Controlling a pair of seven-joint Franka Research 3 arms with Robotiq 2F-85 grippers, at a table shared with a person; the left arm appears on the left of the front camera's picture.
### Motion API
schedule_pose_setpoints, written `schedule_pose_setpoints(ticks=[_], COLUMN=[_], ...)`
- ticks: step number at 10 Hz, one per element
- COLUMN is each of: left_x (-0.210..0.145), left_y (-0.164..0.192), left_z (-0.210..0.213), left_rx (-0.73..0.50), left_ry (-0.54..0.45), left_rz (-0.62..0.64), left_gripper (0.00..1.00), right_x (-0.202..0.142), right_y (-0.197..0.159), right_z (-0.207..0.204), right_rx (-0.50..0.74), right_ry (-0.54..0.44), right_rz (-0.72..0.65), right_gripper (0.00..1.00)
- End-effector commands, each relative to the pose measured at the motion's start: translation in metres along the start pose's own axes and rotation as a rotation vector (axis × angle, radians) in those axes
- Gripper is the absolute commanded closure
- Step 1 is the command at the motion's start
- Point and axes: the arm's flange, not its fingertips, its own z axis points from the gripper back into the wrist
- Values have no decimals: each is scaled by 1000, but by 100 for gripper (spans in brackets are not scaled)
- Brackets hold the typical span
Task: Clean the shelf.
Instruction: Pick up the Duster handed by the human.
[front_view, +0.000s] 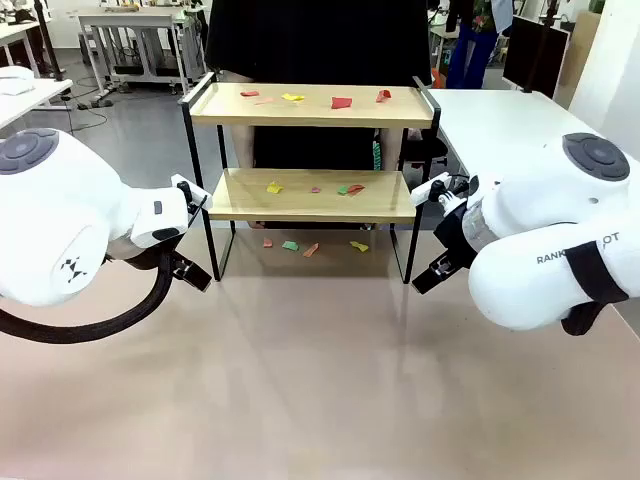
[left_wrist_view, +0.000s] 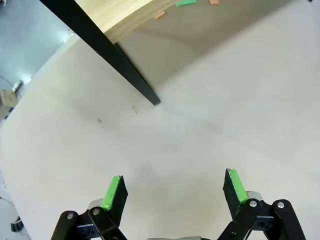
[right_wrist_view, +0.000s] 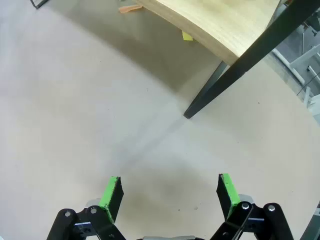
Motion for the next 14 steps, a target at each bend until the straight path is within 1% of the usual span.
schedule_pose_setpoints(ticks=[1,11,12,14], left_x=[0,0,14,36], left_y=[0,0,14,47], left_z=[0,0,18,52], left_rx=[0,0,-75,-185], left_ry=[0,0,-32,-44], left_rz=[0,0,-10,-61], left_gripper=[0,0,0,0], right_x=[0,0,15,30], right_y=[0,0,-18,-58], right_z=[0,0,25,70], right_rx=[0,0,-6,24], right_ry=[0,0,-40,-109], right_rz=[0,1,-29,-93], right_gripper=[0,0,0,0])
